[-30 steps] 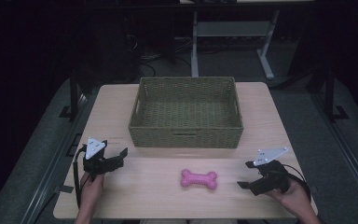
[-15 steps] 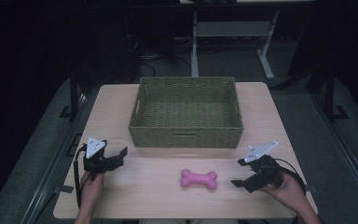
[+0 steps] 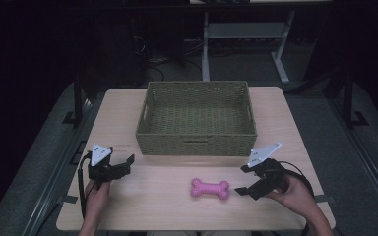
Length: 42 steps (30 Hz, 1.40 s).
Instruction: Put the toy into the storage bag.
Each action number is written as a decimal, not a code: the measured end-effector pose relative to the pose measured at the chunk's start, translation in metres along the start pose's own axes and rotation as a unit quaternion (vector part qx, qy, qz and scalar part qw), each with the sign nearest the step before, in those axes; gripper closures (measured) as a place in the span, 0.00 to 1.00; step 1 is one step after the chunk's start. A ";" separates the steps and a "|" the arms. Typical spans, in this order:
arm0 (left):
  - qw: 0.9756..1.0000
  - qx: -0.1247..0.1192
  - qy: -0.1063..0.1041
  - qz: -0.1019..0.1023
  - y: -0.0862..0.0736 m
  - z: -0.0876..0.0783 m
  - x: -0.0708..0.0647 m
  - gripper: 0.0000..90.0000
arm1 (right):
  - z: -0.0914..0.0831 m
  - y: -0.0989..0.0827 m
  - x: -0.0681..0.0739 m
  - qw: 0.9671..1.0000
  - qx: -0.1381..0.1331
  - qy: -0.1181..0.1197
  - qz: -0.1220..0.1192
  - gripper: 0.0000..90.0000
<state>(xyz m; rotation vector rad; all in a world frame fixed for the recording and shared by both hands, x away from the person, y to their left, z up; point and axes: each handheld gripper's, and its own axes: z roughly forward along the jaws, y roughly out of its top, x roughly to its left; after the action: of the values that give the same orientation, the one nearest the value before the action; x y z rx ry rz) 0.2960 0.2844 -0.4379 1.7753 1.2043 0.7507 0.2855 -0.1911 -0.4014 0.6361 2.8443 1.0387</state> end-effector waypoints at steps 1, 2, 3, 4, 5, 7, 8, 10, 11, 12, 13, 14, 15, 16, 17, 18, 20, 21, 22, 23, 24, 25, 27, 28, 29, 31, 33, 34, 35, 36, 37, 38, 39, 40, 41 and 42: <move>1.000 0.000 0.000 0.000 0.000 0.000 0.000 0.15 | 0.000 0.002 0.001 1.000 -0.002 0.003 -0.001 0.24; 1.000 0.000 -0.002 -0.001 0.000 0.000 0.000 0.15 | 0.001 0.004 0.001 1.000 0.000 0.007 -0.004 0.24; 1.000 0.000 -0.002 -0.001 0.000 0.000 0.000 0.15 | 0.001 0.006 0.002 1.000 0.001 0.007 -0.005 0.24; 1.000 0.000 -0.002 -0.001 0.000 0.000 0.000 0.15 | 0.002 0.008 0.003 1.000 -0.002 0.008 -0.006 0.24; 1.000 -0.001 -0.001 -0.001 0.000 0.000 0.000 0.15 | 0.002 0.010 0.003 1.000 -0.001 0.010 -0.008 0.24; 1.000 0.000 0.000 -0.002 0.000 0.000 0.001 0.15 | 0.005 0.014 0.005 1.000 0.002 0.011 -0.014 0.24; 1.000 -0.001 0.000 -0.005 0.000 0.000 0.001 0.15 | 0.005 0.014 0.005 1.000 0.002 0.011 -0.014 0.24; 1.000 -0.001 -0.001 -0.007 -0.001 0.000 0.002 0.15 | 0.009 0.020 0.005 1.000 0.010 0.015 -0.020 0.24; 1.000 -0.001 -0.001 -0.006 -0.001 -0.001 0.002 0.15 | 0.011 0.022 0.005 0.999 0.014 0.015 -0.025 0.23; 1.000 -0.001 -0.001 -0.006 -0.001 -0.001 0.002 0.15 | 0.013 0.024 0.006 0.999 0.018 0.014 -0.028 0.23; 1.000 -0.002 0.000 -0.007 0.000 -0.001 0.002 0.15 | 0.015 0.026 0.006 0.999 0.021 0.016 -0.032 0.23; 1.000 -0.002 0.000 -0.007 0.000 -0.001 0.002 0.15 | 0.015 0.026 0.006 0.999 0.021 0.016 -0.032 0.23; 1.000 -0.002 0.000 -0.007 0.000 -0.001 0.003 0.15 | 0.017 0.029 0.008 0.999 0.023 0.018 -0.035 0.23; 1.000 -0.003 0.000 -0.008 0.000 -0.001 0.003 0.15 | 0.020 0.031 0.009 0.999 0.024 0.023 -0.040 0.23; 1.000 -0.002 -0.001 -0.008 -0.001 -0.001 0.003 0.15 | 0.022 0.033 0.009 0.998 0.026 0.026 -0.043 0.23; 1.000 -0.002 -0.001 -0.008 -0.001 -0.001 0.004 0.15 | 0.027 0.036 0.010 0.998 0.033 0.031 -0.046 0.23; 1.000 -0.003 -0.001 -0.008 0.000 -0.001 0.004 0.15 | 0.031 0.038 0.011 0.998 0.038 0.034 -0.048 0.22; 1.000 -0.004 -0.002 -0.008 0.000 -0.001 0.003 0.15 | 0.033 0.040 0.012 0.997 0.039 0.036 -0.049 0.22; 1.000 -0.004 -0.002 -0.008 0.000 -0.001 0.003 0.15 | 0.033 0.040 0.012 0.997 0.039 0.036 -0.049 0.22; 1.000 -0.001 -0.002 -0.007 0.000 -0.001 0.004 0.15 | 0.037 0.043 0.013 0.997 0.041 0.043 -0.052 0.21; 1.000 -0.002 -0.002 -0.007 0.000 -0.001 0.004 0.15 | 0.038 0.044 0.014 0.997 0.043 0.046 -0.052 0.21; 1.000 -0.002 -0.002 -0.007 0.000 -0.001 0.004 0.15 | 0.038 0.044 0.014 0.997 0.043 0.046 -0.052 0.21; 1.000 -0.003 -0.001 -0.009 0.000 -0.001 0.004 0.15 | 0.042 0.049 0.015 0.996 0.049 0.050 -0.058 0.21; 1.000 -0.003 -0.001 -0.009 0.000 -0.001 0.004 0.15 | 0.042 0.049 0.015 0.996 0.049 0.050 -0.058 0.21; 1.000 -0.004 0.000 -0.010 0.000 -0.001 0.004 0.15 | 0.044 0.051 0.015 0.995 0.050 0.051 -0.062 0.21; 1.000 -0.003 0.000 -0.010 0.000 -0.001 0.005 0.15 | 0.045 0.052 0.016 0.995 0.051 0.052 -0.062 0.21; 1.000 -0.003 -0.002 -0.011 -0.001 -0.001 0.005 0.15 | 0.049 0.054 0.015 0.995 0.055 0.055 -0.065 0.21; 1.000 -0.003 -0.001 -0.012 -0.001 -0.001 0.005 0.15 | 0.050 0.055 0.015 0.995 0.056 0.057 -0.066 0.21; 1.000 -0.004 0.000 -0.011 -0.001 -0.001 0.005 0.15 | 0.051 0.056 0.014 0.994 0.057 0.057 -0.067 0.21; 1.000 -0.005 0.000 -0.011 -0.001 -0.001 0.005 0.15 | 0.053 0.057 0.015 0.994 0.059 0.058 -0.068 0.22; 1.000 -0.005 0.000 -0.011 0.000 -0.001 0.005 0.15 | 0.054 0.057 0.015 0.994 0.059 0.059 -0.069 0.22; 1.000 -0.004 0.000 -0.010 0.000 -0.001 0.005 0.15 | 0.056 0.058 0.015 0.994 0.062 0.060 -0.070 0.23; 1.000 -0.004 0.001 -0.010 -0.001 -0.001 0.005 0.15 | 0.057 0.058 0.016 0.994 0.063 0.058 -0.073 0.23; 1.000 -0.004 0.001 -0.010 -0.001 -0.001 0.005 0.15 | 0.059 0.059 0.016 0.993 0.064 0.058 -0.075 0.24; 1.000 -0.004 0.002 -0.011 -0.001 -0.002 0.005 0.15 | 0.060 0.059 0.016 0.993 0.065 0.059 -0.074 0.25; 1.000 -0.004 0.002 -0.011 -0.001 -0.002 0.005 0.15 | 0.062 0.060 0.016 0.993 0.067 0.060 -0.075 0.25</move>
<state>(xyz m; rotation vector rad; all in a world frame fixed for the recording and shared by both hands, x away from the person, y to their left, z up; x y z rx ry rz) 0.2963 0.2900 -0.4376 1.7522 1.2188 0.7465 0.3038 -0.1064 -0.4102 0.3712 3.0308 0.8976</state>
